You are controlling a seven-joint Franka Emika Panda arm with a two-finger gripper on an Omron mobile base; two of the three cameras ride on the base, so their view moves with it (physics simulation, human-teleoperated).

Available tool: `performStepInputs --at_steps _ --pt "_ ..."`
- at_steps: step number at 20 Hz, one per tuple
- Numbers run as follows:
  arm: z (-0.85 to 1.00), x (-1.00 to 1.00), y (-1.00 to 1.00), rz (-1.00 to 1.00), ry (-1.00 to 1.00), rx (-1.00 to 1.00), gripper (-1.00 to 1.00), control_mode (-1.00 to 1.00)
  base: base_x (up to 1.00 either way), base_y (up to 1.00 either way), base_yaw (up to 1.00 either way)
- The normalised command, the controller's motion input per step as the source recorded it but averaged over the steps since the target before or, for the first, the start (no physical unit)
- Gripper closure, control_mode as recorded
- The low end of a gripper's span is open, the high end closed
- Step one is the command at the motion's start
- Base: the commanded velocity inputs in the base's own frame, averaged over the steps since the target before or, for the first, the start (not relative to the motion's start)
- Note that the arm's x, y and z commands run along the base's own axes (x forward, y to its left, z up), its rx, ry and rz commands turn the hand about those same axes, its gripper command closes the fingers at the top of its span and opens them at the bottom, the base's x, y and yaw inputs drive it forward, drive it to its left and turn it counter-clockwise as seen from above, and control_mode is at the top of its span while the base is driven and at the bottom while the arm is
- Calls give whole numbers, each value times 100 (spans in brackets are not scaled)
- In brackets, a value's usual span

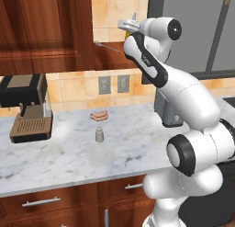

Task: Pick the mustard and shaker from the counter and place them in the cabinet.

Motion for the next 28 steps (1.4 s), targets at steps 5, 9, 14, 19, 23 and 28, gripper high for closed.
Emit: performStepInputs --at_steps 5,9,14,19,23,28 --pt "-2 0 0 0 0 -1 100 -100 0 0 0" --pt "-7 6 -2 0 0 -2 100 -100 0 0 0" --pt "-12 8 -5 0 0 -3 100 -100 0 0 0" --pt "-15 11 -5 0 0 -4 100 -100 0 0 0" --pt "-10 21 -1 0 0 -2 100 -100 0 0 0" --pt "-5 34 0 0 0 0 100 -100 0 0 0"
